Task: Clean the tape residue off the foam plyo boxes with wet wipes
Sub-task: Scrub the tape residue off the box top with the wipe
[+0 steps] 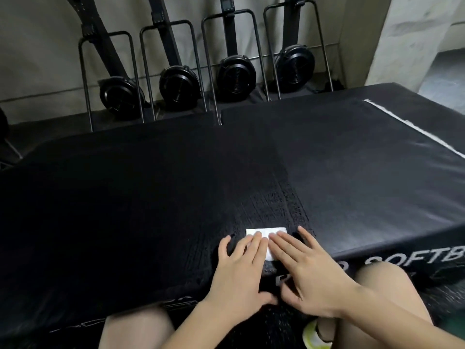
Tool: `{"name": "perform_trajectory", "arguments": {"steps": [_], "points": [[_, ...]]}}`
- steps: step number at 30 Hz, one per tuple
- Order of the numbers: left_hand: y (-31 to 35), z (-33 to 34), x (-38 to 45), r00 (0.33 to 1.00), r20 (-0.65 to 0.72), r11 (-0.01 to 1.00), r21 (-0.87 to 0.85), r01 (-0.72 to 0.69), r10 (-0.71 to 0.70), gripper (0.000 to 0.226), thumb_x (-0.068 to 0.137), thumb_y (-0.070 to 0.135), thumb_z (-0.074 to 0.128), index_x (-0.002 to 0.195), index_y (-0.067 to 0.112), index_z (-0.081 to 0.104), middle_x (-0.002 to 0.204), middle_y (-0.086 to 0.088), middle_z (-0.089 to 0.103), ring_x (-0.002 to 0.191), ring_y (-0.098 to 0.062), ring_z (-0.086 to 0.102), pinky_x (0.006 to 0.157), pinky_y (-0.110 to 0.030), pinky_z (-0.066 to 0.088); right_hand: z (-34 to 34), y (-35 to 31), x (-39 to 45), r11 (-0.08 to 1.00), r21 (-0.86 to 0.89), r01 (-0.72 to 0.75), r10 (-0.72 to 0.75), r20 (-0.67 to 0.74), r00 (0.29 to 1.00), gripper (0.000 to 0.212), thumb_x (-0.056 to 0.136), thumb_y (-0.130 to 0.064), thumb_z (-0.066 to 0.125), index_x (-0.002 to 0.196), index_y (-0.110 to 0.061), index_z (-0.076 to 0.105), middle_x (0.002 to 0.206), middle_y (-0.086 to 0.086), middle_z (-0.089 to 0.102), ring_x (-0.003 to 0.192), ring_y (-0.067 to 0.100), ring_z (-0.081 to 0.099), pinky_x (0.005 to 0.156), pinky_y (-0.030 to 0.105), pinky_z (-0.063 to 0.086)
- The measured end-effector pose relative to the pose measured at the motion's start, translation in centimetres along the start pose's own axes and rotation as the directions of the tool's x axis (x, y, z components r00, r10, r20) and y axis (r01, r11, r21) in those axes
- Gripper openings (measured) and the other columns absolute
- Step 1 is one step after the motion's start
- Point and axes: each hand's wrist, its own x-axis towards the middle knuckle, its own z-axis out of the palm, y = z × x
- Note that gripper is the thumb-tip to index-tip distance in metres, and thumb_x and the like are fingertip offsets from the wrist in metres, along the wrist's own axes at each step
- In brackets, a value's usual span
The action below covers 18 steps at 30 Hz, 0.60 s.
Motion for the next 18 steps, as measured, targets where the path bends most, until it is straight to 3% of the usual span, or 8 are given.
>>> {"name": "perform_trajectory", "arguments": {"steps": [2, 4, 7, 10, 18], "points": [[0.2, 0.2, -0.1, 1.000, 0.000, 0.994, 0.103, 0.030, -0.030, 0.105, 0.055, 0.048, 0.087, 0.145, 0.010, 0.049, 0.149, -0.005, 0.049, 0.133, -0.020, 0.048, 0.112, -0.056, 0.026, 0.6, -0.6, 0.3, 0.993, -0.119, 0.005, -0.002, 0.030, 1.000, 0.084, 0.080, -0.048, 0.058, 0.149, -0.002, 0.044, 0.155, 0.013, 0.044, 0.144, 0.030, 0.040, 0.117, 0.057, 0.025], [0.2, 0.0, 0.0, 0.998, -0.038, 0.993, 0.110, 0.048, -0.045, 0.097, 0.061, 0.034, 0.086, 0.146, 0.009, 0.046, 0.149, -0.005, 0.048, 0.134, -0.021, 0.047, 0.111, -0.056, 0.031, 1.7, -1.2, 1.1, 0.983, -0.182, -0.015, 0.010, -0.029, 1.000, 0.070, 0.085, -0.034, 0.053, 0.145, 0.002, 0.048, 0.148, 0.018, 0.051, 0.138, 0.035, 0.048, 0.117, 0.057, 0.023], [-0.2, -1.1, 0.1, 0.995, -0.102, 0.991, 0.132, 0.036, -0.022, 0.079, 0.067, 0.030, 0.081, 0.138, 0.011, 0.053, 0.138, -0.001, 0.056, 0.123, -0.020, 0.054, 0.107, -0.052, 0.037, 1.7, -1.6, 3.0, 0.991, -0.131, -0.001, -0.030, -0.236, 0.971, 0.050, 0.086, -0.013, 0.040, 0.127, 0.001, 0.064, 0.127, 0.013, 0.066, 0.120, 0.031, 0.062, 0.112, 0.051, 0.031], [-1.0, -2.6, 0.1, 0.993, -0.117, 0.990, 0.138, 0.037, -0.021, 0.072, 0.064, 0.021, 0.079, 0.132, 0.013, 0.057, 0.128, 0.002, 0.059, 0.113, -0.020, 0.057, 0.102, -0.052, 0.041, 0.4, -1.8, 4.2, 0.997, -0.069, 0.024, -0.047, -0.363, 0.931, 0.044, 0.082, -0.007, 0.041, 0.116, -0.003, 0.068, 0.117, 0.007, 0.069, 0.109, 0.025, 0.067, 0.105, 0.043, 0.038], [-2.4, -7.3, 0.3, 0.975, -0.222, 0.999, 0.030, 0.025, -0.018, 0.061, 0.083, -0.002, 0.053, 0.141, 0.011, 0.040, 0.132, -0.002, 0.047, 0.118, -0.028, 0.042, 0.105, -0.045, 0.034, -3.7, -2.1, 6.5, 0.999, -0.009, 0.036, -0.037, -0.390, 0.920, 0.055, 0.069, -0.002, 0.047, 0.120, -0.008, 0.064, 0.117, 0.000, 0.067, 0.109, 0.020, 0.064, 0.108, 0.036, 0.035]]}}
